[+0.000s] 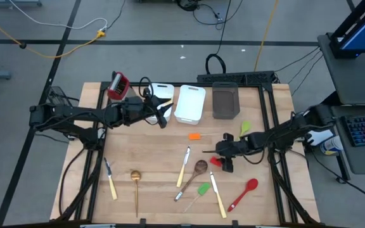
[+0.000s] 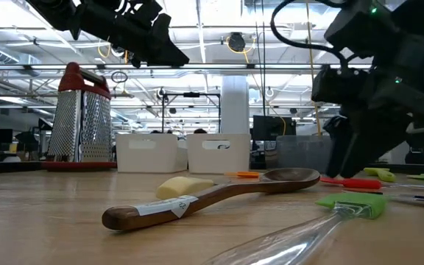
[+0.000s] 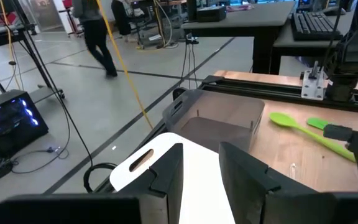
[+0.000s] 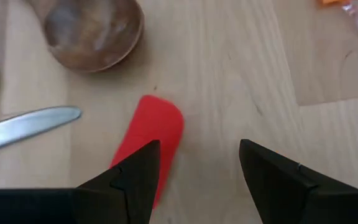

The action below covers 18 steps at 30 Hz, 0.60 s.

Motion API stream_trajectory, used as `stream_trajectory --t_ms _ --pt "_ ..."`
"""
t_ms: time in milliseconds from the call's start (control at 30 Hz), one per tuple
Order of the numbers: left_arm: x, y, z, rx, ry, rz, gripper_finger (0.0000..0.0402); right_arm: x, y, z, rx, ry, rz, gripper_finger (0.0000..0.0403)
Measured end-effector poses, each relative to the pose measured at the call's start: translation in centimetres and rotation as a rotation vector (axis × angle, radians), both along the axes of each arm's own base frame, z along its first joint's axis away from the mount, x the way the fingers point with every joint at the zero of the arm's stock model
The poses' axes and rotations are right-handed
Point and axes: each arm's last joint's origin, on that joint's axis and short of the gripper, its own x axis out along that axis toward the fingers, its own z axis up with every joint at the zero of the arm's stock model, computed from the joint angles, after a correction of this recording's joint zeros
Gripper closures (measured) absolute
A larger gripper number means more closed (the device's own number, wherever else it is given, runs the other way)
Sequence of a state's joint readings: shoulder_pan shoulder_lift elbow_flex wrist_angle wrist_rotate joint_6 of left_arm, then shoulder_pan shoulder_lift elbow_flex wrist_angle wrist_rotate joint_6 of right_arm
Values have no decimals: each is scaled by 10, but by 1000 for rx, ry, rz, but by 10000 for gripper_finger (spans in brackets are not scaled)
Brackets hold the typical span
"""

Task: Pick & Place Kitchen Items
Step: Put the red spatula into the left white bin

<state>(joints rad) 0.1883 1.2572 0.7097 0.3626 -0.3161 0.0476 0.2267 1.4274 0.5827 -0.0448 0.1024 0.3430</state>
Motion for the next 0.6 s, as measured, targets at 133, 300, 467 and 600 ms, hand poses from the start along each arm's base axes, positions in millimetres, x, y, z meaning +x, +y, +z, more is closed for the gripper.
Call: stream_trajectory --t_ms 133,300,467,600 --pt "0 0 0 0 0 0 293 7 0 -1 51 -45 49 190" --pt "0 0 0 0 0 0 293 12 1 -6 50 -64 70 190" --pt "0 0 0 0 0 0 293 13 1 -11 56 -43 78 192" --pt "0 0 0 0 1 0 293 12 1 -12 85 -23 49 209"
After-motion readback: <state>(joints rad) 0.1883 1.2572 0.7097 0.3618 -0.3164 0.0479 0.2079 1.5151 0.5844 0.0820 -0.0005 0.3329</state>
